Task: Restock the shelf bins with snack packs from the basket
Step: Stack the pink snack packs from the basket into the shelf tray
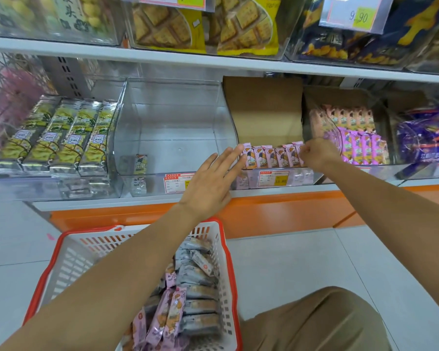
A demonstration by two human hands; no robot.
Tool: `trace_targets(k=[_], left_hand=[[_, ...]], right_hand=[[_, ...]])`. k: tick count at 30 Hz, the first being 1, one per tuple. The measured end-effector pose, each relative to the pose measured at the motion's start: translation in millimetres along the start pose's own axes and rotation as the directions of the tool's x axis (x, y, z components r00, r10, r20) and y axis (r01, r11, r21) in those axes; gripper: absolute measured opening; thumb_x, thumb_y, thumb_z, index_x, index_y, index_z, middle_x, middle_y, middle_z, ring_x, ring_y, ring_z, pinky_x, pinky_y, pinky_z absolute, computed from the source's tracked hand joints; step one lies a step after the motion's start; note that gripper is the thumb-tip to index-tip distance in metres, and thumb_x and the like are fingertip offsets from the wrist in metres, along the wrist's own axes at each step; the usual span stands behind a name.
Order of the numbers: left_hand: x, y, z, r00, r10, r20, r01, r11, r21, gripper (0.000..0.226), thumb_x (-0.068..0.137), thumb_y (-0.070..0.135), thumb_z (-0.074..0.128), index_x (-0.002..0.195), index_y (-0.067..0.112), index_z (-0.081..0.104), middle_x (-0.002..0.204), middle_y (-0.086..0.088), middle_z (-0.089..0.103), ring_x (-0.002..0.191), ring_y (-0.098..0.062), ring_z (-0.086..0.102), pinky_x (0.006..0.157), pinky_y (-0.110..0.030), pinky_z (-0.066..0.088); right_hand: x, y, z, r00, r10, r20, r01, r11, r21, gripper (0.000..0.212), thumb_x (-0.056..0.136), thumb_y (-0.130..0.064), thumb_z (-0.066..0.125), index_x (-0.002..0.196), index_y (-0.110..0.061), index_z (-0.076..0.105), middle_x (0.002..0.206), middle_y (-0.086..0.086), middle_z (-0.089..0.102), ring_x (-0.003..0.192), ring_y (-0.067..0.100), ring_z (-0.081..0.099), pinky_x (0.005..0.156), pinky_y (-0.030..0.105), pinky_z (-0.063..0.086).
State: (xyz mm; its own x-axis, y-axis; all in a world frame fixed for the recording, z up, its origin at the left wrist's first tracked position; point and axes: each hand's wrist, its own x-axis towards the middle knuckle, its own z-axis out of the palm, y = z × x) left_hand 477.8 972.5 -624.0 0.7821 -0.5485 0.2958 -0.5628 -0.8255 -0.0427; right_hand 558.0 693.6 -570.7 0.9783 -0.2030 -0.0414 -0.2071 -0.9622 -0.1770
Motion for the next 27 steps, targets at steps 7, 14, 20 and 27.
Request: trace_targets(k=[7,14,20,27], left_hand=[[-23,0,-11,0.999,-0.012,-0.04,0.016,0.994,0.111,0.07,0.088,0.02,0.055,0.153,0.016,0.03,0.162,-0.011,0.02,0.15,-0.027,0.014,0.122,-0.044,-0.004],[-94,-29,-5,0.991,-0.05,-0.125,0.069,0.986,0.149,0.045,0.07,0.015,0.069,0.115,0.012,0.061,0.118,-0.013,0.057,0.11,-0.033,0.051,0.105,-0.05,0.028],[-158,-57,28,0.978,-0.199,0.061,0.189,0.973,0.136,0.055,0.065,0.013,0.074,0.119,0.01,0.062,0.12,-0.015,0.06,0.11,-0.036,0.056,0.102,-0.052,0.031],[-202,-83,84,0.858,-0.365,0.361,0.331,0.931,0.154,0.077,0.092,0.034,0.058,0.156,0.016,0.019,0.159,-0.011,0.024,0.148,-0.029,0.018,0.122,-0.047,0.009]], right_hand=[[-49,-41,-7,0.917,-0.202,-0.344,0.306,0.909,0.283,0.02,0.093,-0.021,0.054,0.086,-0.01,0.07,0.067,0.002,0.064,0.063,0.019,0.058,0.061,0.029,0.046],[-130,-101,38,0.85,-0.381,-0.365,0.521,0.715,0.466,0.024,0.096,-0.027,0.055,0.074,-0.019,0.06,0.055,-0.002,0.058,0.052,0.016,0.055,0.05,0.031,0.041],[-184,-129,143,0.849,-0.515,-0.121,0.494,0.689,0.53,0.012,0.096,-0.029,0.058,0.094,-0.019,0.065,0.059,-0.014,0.052,0.054,0.005,0.051,0.055,0.029,0.044],[-226,-135,246,0.743,-0.538,0.398,0.47,0.843,0.264,0.043,0.098,-0.046,0.048,0.133,-0.022,0.052,0.106,0.009,0.069,0.094,0.027,0.065,0.075,0.036,0.053]])
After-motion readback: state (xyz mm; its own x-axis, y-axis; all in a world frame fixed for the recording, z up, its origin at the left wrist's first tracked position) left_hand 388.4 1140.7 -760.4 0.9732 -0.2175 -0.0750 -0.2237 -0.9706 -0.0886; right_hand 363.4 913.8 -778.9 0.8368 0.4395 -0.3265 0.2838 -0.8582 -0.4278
